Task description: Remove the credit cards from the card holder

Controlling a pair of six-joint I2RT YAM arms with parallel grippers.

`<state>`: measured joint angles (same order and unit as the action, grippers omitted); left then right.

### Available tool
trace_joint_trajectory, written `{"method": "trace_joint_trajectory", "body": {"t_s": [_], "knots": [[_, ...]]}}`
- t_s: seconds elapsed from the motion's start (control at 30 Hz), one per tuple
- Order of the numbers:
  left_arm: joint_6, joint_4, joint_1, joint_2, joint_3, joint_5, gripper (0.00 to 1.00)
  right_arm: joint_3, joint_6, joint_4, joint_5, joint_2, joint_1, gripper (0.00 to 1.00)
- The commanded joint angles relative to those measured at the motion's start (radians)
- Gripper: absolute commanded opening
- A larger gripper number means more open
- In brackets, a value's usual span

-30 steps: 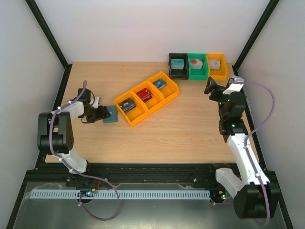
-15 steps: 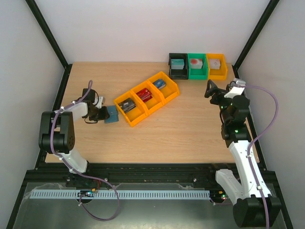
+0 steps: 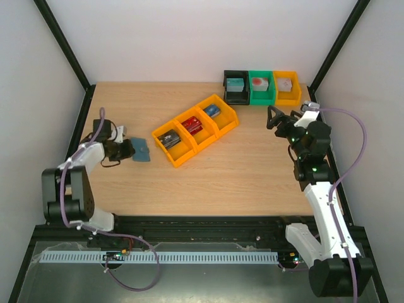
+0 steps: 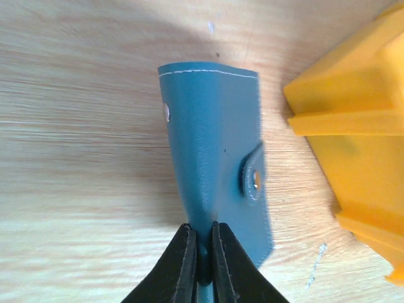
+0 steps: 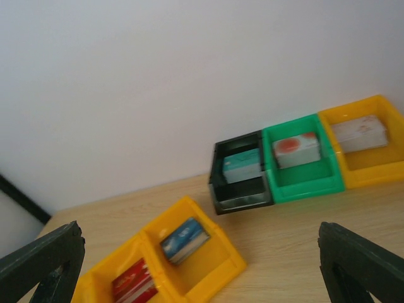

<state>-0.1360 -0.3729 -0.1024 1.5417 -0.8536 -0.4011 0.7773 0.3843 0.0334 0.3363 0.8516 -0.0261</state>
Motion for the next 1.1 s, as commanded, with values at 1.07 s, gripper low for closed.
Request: {"method": "trace_joint_trajectory", "body": {"t_s": [1.07], "knots": [[-0.137, 0.436, 0.290, -0.891, -0.019, -0.454, 0.02, 0.510, 0.240, 0.440, 0.476, 0.549, -0.766, 0.96]]}}
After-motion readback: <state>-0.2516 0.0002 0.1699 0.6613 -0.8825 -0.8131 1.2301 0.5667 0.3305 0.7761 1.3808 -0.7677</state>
